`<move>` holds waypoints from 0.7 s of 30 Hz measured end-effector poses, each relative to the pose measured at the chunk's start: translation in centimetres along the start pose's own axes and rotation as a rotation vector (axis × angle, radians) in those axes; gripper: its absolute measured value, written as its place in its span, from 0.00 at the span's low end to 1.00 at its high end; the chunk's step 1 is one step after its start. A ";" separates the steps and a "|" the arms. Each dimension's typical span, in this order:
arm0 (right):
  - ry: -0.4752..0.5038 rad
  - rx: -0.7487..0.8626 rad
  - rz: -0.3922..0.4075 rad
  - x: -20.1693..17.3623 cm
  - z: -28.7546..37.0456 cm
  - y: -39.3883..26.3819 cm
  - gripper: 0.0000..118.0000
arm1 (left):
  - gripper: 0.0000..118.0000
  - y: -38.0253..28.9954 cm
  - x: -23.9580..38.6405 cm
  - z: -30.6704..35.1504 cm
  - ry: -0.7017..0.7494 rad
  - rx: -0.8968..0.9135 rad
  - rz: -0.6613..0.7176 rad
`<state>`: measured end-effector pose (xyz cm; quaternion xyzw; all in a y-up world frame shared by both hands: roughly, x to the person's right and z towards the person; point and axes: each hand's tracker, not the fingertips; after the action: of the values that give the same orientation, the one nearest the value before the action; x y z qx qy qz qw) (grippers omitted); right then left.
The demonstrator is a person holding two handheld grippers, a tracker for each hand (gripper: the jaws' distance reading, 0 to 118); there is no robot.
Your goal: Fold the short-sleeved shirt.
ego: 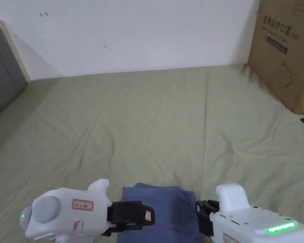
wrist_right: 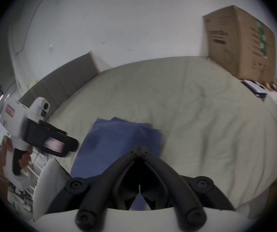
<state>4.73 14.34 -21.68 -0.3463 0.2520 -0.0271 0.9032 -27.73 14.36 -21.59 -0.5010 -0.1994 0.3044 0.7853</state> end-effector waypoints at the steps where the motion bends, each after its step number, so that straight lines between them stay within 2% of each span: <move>1: 0.012 -0.023 0.028 -0.9 -1.6 -0.1 0.00 | 1.00 -0.5 -1.5 0.8 -0.010 0.022 0.031; 4: -0.014 -0.115 0.086 -2.6 -7.1 -1.8 0.00 | 1.00 -1.2 -5.9 2.4 -0.080 0.091 0.153; 7: -0.083 -0.177 0.057 -2.9 -10.0 -3.5 0.00 | 1.00 -1.5 -9.1 1.4 -0.175 0.094 0.251; 9: -0.083 -0.137 0.011 -2.9 -9.3 -3.1 0.00 | 1.00 -1.2 -10.0 -0.2 -0.182 0.067 0.232; 12: -0.076 -0.160 0.024 -2.5 -9.2 -2.9 0.00 | 1.00 0.0 -9.6 -3.7 -0.209 -0.048 0.160; 18: -0.104 -0.156 0.037 -3.1 -9.3 -3.0 0.00 | 1.00 3.3 -10.8 -9.4 -0.463 -0.088 0.191; 21: -0.113 -0.155 0.023 -2.9 -9.5 -3.3 0.00 | 0.97 3.7 -9.8 -10.3 -0.432 -0.121 0.141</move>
<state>-1.89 6.68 -24.33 -0.4130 0.2060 0.0224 0.8868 -29.65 2.01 -29.31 -0.4829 -0.3454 0.4462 0.6696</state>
